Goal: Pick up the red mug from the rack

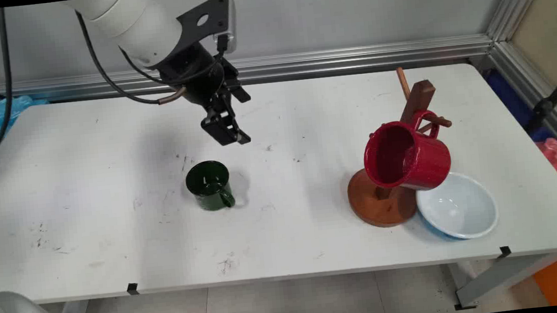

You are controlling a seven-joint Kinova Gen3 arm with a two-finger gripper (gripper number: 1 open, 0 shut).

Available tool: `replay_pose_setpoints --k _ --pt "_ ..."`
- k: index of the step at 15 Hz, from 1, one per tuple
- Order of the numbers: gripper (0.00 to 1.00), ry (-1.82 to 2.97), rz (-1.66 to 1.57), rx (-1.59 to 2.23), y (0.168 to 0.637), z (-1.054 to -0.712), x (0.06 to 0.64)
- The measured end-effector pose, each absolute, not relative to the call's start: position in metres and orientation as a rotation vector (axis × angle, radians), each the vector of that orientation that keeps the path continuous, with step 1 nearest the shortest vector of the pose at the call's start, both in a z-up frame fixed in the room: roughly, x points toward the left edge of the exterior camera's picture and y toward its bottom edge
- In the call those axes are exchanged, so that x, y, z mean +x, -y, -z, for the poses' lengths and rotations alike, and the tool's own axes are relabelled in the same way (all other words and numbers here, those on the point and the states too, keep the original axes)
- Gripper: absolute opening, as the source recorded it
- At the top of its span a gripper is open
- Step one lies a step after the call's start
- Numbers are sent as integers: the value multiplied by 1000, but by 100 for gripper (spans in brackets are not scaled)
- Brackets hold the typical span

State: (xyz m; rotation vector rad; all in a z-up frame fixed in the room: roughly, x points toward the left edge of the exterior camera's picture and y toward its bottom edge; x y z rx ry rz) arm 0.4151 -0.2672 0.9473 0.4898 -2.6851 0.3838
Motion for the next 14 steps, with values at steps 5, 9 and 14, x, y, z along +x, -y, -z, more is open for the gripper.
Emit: replay_pose_setpoints --k 5,9,14 --pt "100 2569 -393 499 292 -945 420" --pt "100 2449 -382 508 309 -949 418" --pt "100 2315 -366 521 325 -955 414"
